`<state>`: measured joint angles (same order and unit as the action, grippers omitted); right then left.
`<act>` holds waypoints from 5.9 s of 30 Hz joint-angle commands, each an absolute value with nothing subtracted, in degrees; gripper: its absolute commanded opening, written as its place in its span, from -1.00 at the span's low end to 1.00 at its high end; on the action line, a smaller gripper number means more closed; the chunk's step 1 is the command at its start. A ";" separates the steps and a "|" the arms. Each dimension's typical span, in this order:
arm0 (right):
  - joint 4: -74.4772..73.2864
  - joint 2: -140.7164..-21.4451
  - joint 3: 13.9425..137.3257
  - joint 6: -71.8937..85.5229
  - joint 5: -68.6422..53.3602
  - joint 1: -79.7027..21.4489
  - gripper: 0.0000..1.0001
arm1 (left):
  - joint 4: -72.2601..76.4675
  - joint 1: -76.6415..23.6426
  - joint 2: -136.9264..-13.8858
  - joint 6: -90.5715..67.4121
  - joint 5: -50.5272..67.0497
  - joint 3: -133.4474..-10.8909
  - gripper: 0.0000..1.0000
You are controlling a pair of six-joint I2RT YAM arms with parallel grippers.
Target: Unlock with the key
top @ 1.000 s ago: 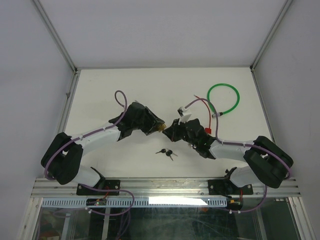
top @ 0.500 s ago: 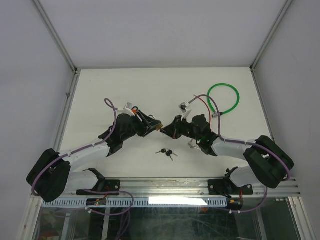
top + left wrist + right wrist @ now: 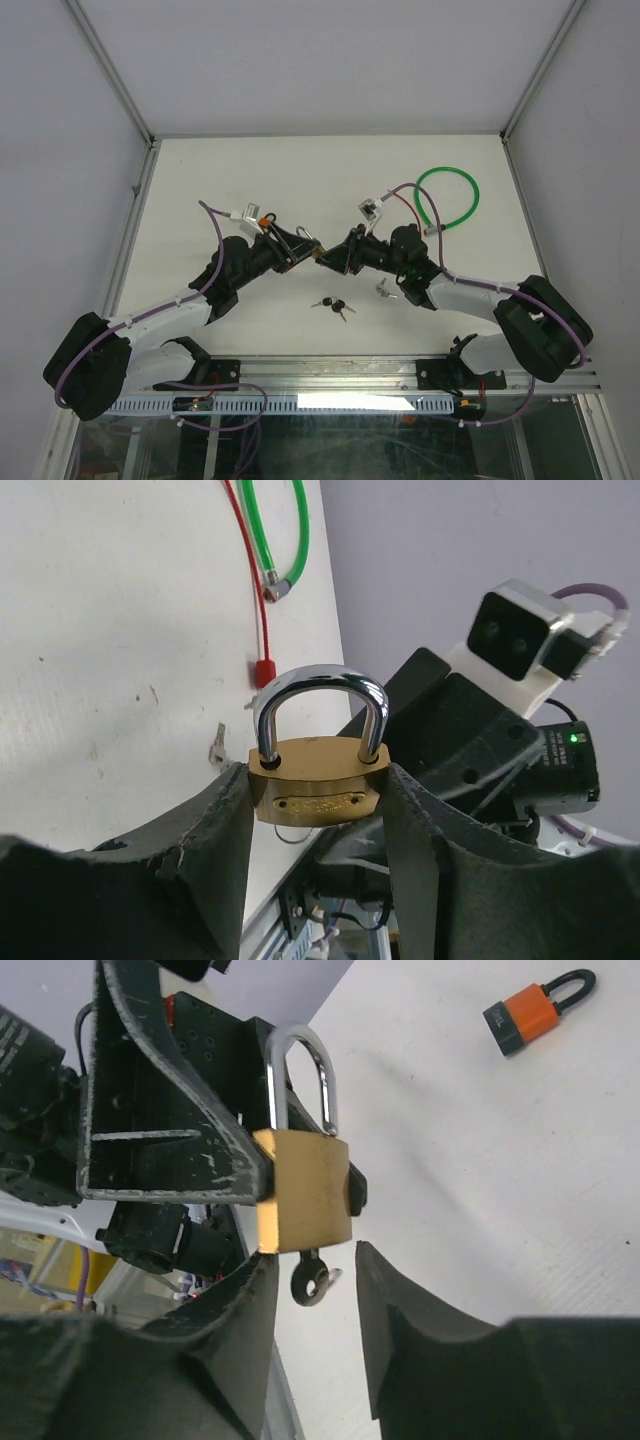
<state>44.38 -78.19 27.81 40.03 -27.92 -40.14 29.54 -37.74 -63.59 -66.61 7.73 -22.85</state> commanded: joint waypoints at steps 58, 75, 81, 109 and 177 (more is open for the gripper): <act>46.17 -71.82 27.14 22.16 -22.81 -46.28 -1.00 | 15.65 -30.50 -63.59 -68.08 22.15 -32.00 0.19; 43.54 -77.69 30.65 22.58 -25.65 -46.29 -1.00 | 22.41 -30.43 -70.63 -68.80 31.71 -36.32 0.18; 36.40 -74.98 32.27 18.45 -25.24 -46.05 -1.00 | 25.53 -30.47 -71.03 -68.51 32.72 -36.26 0.20; 12.20 -74.44 33.80 16.66 -26.58 -29.63 -1.00 | -7.33 -26.09 -65.03 -41.59 11.29 -47.46 0.39; -32.05 -98.51 63.25 10.46 -0.69 -58.23 0.22 | -34.28 -13.36 -61.53 -16.39 -2.33 -54.14 0.98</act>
<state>-30.37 -96.90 59.55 14.17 -0.34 -57.45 -36.45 -14.13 -61.17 -18.33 -4.21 -53.95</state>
